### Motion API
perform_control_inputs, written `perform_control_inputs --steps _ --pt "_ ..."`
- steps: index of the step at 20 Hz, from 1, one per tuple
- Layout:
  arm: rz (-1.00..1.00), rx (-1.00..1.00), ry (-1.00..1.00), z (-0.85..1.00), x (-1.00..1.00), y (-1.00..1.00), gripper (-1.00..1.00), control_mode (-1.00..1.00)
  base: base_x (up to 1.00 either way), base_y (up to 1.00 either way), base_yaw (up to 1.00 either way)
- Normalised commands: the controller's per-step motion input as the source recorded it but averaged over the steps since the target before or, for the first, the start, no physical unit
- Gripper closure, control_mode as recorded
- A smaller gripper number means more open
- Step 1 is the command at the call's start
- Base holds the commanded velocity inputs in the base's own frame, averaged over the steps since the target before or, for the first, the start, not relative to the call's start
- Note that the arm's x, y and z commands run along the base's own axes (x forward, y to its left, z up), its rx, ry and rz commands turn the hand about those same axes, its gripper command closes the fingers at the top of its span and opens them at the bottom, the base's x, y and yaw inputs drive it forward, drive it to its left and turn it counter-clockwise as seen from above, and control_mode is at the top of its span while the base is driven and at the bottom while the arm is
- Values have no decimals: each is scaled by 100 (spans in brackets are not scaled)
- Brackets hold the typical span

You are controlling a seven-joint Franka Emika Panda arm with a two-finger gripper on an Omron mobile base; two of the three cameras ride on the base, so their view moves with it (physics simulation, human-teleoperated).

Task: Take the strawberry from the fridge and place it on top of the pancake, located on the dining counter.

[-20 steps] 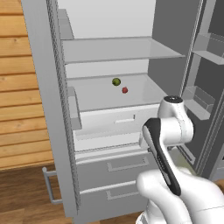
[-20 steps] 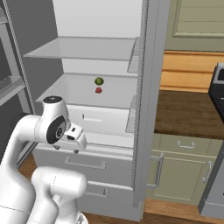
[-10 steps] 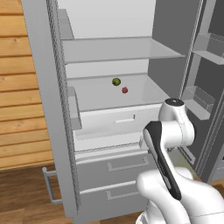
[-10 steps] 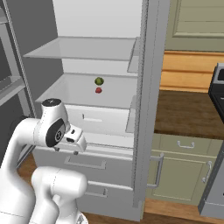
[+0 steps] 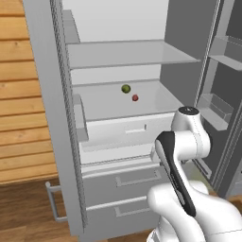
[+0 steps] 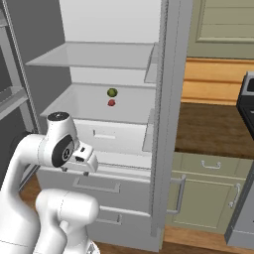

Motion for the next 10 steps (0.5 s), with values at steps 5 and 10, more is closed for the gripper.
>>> perform_control_inputs --steps 5,10 --pt "0 0 0 0 0 0 -100 100 52 0 0" --pt "0 0 0 0 0 0 -100 100 55 0 0"
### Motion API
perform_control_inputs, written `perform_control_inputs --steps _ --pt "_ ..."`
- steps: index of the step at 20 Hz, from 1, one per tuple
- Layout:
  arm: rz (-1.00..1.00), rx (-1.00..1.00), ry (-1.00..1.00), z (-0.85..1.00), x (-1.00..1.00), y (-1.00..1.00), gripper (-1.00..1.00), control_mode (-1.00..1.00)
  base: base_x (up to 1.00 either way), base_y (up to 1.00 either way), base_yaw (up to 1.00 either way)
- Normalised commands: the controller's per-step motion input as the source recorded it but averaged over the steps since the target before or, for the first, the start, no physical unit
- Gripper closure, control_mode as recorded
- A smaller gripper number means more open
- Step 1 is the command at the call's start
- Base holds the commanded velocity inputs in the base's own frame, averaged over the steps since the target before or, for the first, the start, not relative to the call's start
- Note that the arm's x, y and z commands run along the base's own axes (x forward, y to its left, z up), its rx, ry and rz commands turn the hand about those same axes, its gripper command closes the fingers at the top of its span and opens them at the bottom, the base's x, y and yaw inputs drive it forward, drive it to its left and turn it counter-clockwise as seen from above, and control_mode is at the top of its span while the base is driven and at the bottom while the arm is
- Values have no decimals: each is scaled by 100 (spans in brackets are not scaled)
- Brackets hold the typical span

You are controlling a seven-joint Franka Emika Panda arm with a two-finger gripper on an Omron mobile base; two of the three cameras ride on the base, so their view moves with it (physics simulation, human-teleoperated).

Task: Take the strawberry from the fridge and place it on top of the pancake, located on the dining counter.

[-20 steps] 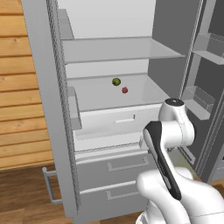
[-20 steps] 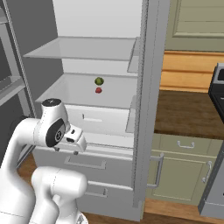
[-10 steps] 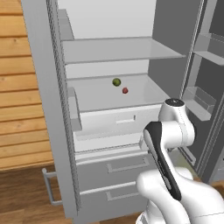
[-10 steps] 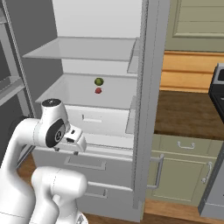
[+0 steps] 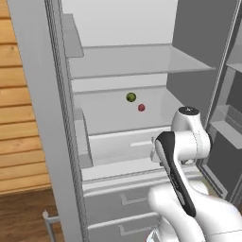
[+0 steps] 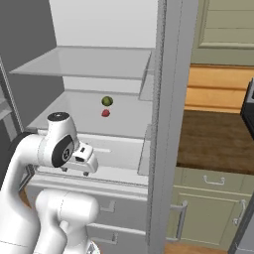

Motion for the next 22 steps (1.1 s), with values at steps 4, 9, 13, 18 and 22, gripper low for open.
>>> perform_control_inputs --steps 4,9,13,18,22 --pt "0 0 0 0 0 0 -100 100 53 0 0" --pt "0 0 0 0 0 0 -100 100 46 0 0" --pt "0 0 0 0 0 0 -100 100 44 0 0" --pt "0 0 0 0 0 0 -100 100 35 0 0" --pt "0 0 0 0 0 0 -100 100 11 0 0"
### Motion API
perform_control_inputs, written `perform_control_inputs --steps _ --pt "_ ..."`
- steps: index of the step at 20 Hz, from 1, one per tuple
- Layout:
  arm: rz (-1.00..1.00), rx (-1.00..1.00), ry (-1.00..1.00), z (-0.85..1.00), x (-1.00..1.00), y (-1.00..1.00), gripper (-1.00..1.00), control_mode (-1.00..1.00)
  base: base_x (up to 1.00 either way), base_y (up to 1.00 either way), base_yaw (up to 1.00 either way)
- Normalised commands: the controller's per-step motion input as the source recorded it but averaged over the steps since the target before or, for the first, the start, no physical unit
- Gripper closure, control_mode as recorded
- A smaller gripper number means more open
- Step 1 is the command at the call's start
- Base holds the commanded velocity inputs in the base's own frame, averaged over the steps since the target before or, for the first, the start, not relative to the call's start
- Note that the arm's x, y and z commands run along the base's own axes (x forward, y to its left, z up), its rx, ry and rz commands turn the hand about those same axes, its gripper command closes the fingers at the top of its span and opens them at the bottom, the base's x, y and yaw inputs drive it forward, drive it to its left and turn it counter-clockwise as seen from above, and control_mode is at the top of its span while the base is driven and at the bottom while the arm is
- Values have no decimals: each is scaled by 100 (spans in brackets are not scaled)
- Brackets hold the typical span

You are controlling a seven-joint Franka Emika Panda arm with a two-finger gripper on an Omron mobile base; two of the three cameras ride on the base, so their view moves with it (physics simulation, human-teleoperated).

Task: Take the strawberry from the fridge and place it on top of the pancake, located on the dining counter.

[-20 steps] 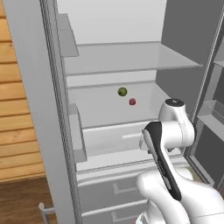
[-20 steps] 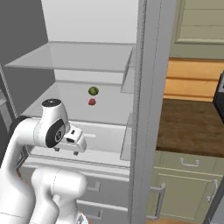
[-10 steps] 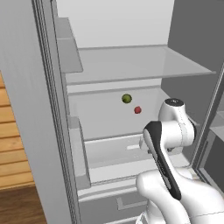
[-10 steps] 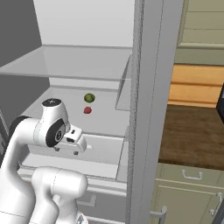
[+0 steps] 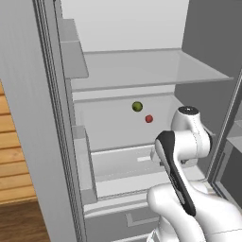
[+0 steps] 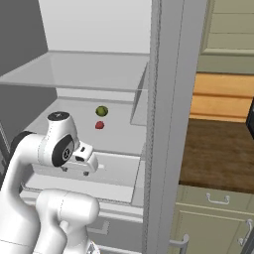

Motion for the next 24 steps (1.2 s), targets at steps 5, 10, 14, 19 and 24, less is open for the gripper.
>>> perform_control_inputs --steps 5,10,14,19,24 --pt "0 0 -2 0 0 0 -100 -100 0 0 0" --pt "-2 0 -64 7 0 0 -100 -100 0 0 0" --pt "-12 0 -57 26 9 0 -100 -100 0 0 0" --pt "-7 0 -40 23 28 0 -100 -100 0 0 0" --pt "-5 0 -10 -19 54 0 -100 -100 0 0 0"
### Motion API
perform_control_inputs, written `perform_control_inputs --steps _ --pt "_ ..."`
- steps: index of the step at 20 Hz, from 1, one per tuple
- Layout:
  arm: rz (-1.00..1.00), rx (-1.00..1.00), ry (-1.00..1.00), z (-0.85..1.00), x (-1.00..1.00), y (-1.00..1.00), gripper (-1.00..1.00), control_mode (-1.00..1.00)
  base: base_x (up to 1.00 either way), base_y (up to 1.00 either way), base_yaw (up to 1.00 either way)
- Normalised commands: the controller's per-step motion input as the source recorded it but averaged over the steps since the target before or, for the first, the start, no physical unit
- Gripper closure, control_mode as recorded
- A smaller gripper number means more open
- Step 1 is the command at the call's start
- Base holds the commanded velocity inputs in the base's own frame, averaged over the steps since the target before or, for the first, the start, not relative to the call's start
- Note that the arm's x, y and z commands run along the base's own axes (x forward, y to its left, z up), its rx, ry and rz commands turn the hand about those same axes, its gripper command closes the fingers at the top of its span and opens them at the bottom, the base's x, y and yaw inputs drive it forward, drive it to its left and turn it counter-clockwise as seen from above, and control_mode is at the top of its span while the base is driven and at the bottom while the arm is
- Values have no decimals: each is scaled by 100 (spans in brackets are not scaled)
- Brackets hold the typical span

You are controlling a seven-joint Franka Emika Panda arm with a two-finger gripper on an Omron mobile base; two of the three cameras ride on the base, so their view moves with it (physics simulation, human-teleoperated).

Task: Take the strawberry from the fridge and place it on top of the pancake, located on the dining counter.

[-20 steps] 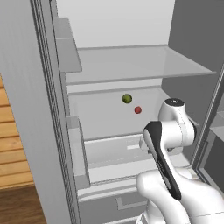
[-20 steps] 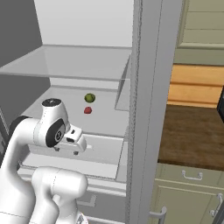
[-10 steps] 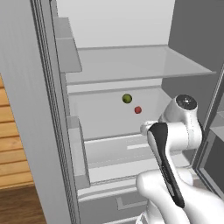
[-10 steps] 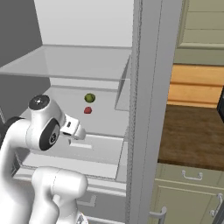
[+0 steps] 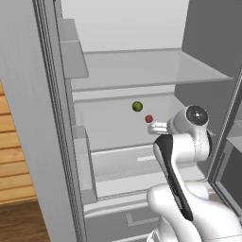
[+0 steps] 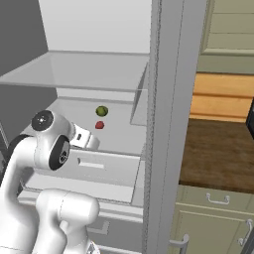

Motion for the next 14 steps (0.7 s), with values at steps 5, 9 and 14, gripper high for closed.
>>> perform_control_inputs --steps 5,9,14 --pt "0 0 0 2 67 0 -100 -100 0 0 0" --pt "0 0 13 16 58 0 -100 -100 0 0 0" --pt "0 0 10 1 62 0 -100 -100 0 0 0"
